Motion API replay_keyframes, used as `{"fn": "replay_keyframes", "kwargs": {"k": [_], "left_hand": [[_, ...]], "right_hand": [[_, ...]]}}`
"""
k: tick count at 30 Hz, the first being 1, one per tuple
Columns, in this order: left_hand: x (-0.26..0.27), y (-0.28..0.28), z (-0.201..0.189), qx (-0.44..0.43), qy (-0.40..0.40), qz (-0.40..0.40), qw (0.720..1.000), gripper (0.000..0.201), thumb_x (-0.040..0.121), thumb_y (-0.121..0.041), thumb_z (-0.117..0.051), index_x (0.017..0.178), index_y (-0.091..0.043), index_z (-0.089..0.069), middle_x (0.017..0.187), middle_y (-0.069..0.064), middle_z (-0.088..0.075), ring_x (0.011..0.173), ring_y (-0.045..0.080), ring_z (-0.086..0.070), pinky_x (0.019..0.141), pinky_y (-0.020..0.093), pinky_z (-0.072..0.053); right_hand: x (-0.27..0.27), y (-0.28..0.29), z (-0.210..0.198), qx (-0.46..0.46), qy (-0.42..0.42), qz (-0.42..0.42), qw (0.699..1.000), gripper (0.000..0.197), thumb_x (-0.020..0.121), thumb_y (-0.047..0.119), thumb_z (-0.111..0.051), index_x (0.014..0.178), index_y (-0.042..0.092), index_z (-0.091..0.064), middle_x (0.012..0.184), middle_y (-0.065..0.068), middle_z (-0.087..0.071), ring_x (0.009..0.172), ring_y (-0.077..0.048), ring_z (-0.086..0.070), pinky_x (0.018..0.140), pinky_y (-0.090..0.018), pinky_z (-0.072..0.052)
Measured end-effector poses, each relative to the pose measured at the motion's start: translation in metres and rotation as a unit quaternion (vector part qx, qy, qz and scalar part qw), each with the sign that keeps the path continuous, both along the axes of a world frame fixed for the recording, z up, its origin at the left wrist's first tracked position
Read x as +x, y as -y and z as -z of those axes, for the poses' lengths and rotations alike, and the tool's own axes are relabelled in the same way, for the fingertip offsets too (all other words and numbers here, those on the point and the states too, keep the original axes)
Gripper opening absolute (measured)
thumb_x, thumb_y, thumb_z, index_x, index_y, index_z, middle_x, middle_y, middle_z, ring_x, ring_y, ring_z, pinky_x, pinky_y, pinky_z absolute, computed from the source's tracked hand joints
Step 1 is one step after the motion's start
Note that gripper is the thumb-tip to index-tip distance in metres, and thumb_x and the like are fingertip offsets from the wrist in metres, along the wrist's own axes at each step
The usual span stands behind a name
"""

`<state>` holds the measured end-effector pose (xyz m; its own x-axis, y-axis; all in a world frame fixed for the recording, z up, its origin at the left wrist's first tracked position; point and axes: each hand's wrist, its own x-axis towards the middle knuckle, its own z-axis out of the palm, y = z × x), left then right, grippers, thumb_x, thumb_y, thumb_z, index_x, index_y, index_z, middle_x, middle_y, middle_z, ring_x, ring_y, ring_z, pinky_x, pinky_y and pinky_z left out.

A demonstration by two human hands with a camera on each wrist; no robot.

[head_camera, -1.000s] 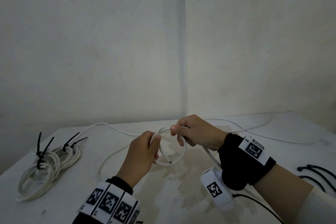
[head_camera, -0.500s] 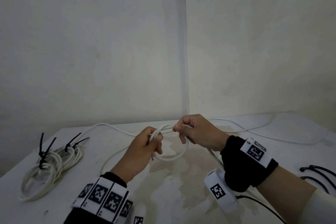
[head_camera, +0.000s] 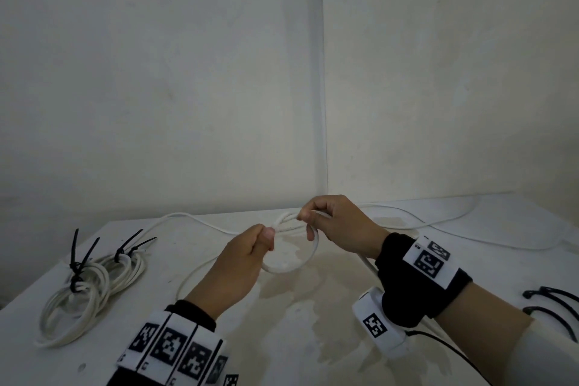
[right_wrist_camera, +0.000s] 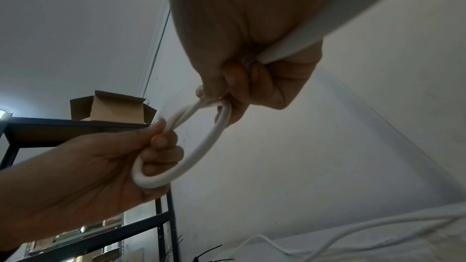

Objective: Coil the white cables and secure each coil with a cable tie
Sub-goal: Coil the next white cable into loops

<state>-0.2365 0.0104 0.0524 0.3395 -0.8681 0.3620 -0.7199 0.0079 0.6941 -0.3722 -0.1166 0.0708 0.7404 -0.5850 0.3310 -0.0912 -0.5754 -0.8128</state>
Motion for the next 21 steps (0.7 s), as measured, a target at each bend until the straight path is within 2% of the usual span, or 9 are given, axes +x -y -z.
{"fn": "replay_keyframes", "kwargs": {"k": [2,4,9,13,15,16,18,19,21], "left_hand": [[0.002,0.002,-0.003,-0.066,-0.061,-0.033,0.995,0.036,0.095,-0.038,-0.036,0.066,-0.019,-0.043,0.062,-0.005,-0.040,0.059,0.010,-0.037,0.053,0.015,-0.031],[0.009,0.002,-0.005,-0.103,-0.101,-0.080,0.986,0.035,0.099,-0.026,-0.035,0.066,-0.018,-0.044,0.063,-0.003,-0.040,0.060,0.010,-0.038,0.053,0.016,-0.030],[0.037,-0.008,-0.008,-0.143,-0.125,-0.140,0.972,0.035,0.099,-0.021,-0.033,0.066,-0.018,-0.044,0.064,0.000,-0.041,0.061,0.012,-0.037,0.056,0.022,-0.030],[0.055,-0.019,-0.006,-0.125,-0.135,-0.162,0.969,0.037,0.099,-0.023,-0.032,0.065,-0.016,-0.043,0.064,0.001,-0.039,0.061,0.014,-0.036,0.058,0.027,-0.030],[0.057,-0.023,-0.002,-0.108,-0.140,-0.153,0.972,0.037,0.099,-0.023,-0.032,0.064,-0.015,-0.041,0.063,0.003,-0.038,0.060,0.016,-0.034,0.057,0.028,-0.026],[0.057,-0.024,-0.001,-0.105,-0.151,-0.147,0.972,0.037,0.099,-0.023,-0.032,0.064,-0.014,-0.042,0.063,0.003,-0.038,0.060,0.016,-0.033,0.057,0.028,-0.025],[0.054,-0.023,-0.001,-0.110,-0.188,-0.138,0.966,0.037,0.100,-0.023,-0.032,0.065,-0.014,-0.043,0.063,0.003,-0.038,0.061,0.016,-0.033,0.057,0.029,-0.025],[0.053,-0.022,-0.002,-0.113,-0.202,-0.137,0.963,0.037,0.100,-0.024,-0.033,0.065,-0.014,-0.043,0.063,0.003,-0.038,0.061,0.016,-0.033,0.057,0.029,-0.025],[0.053,-0.020,-0.005,-0.116,-0.211,-0.136,0.961,0.037,0.099,-0.025,-0.033,0.065,-0.015,-0.042,0.063,0.003,-0.037,0.061,0.016,-0.032,0.057,0.030,-0.024]], "right_hand": [[0.008,-0.001,0.000,-0.004,0.013,0.005,1.000,0.020,0.093,0.019,-0.052,0.074,0.016,-0.058,0.063,0.005,-0.060,0.040,0.001,-0.044,0.045,-0.007,-0.032],[0.014,0.000,0.004,-0.007,0.008,0.011,1.000,0.015,0.096,0.019,-0.047,0.084,0.016,-0.057,0.065,0.007,-0.059,0.038,-0.001,-0.043,0.043,-0.010,-0.032],[0.013,0.011,0.031,-0.097,-0.068,0.063,0.991,0.017,0.098,0.023,-0.040,0.095,0.015,-0.054,0.065,0.004,-0.046,0.060,-0.014,-0.040,0.057,-0.024,-0.031],[0.014,0.024,0.037,-0.181,-0.177,0.162,0.954,0.024,0.100,0.028,-0.032,0.114,0.016,-0.047,0.095,-0.004,-0.056,0.083,-0.028,-0.053,0.068,-0.030,-0.032],[0.020,0.032,0.034,-0.275,-0.160,0.228,0.920,0.017,0.098,0.024,-0.040,0.108,0.014,-0.048,0.096,-0.005,-0.057,0.071,-0.029,-0.052,0.059,-0.029,-0.032],[0.024,0.034,0.033,-0.344,-0.137,0.253,0.894,0.010,0.091,0.018,-0.056,0.098,0.012,-0.052,0.086,-0.006,-0.057,0.055,-0.025,-0.045,0.047,-0.025,-0.026],[0.033,0.032,0.034,-0.432,-0.164,0.249,0.851,0.039,0.052,0.003,-0.085,0.075,0.012,-0.056,0.064,-0.006,-0.053,0.035,-0.019,-0.030,0.041,-0.014,-0.003],[0.038,0.031,0.035,-0.453,-0.183,0.238,0.839,0.045,0.035,0.001,-0.087,0.068,0.012,-0.057,0.060,-0.006,-0.052,0.031,-0.018,-0.033,0.041,-0.012,-0.002],[0.046,0.021,0.046,-0.512,-0.209,0.198,0.809,0.042,0.026,0.005,-0.085,0.058,0.014,-0.060,0.058,-0.003,-0.055,0.033,-0.017,-0.044,0.038,-0.017,-0.014]]}}
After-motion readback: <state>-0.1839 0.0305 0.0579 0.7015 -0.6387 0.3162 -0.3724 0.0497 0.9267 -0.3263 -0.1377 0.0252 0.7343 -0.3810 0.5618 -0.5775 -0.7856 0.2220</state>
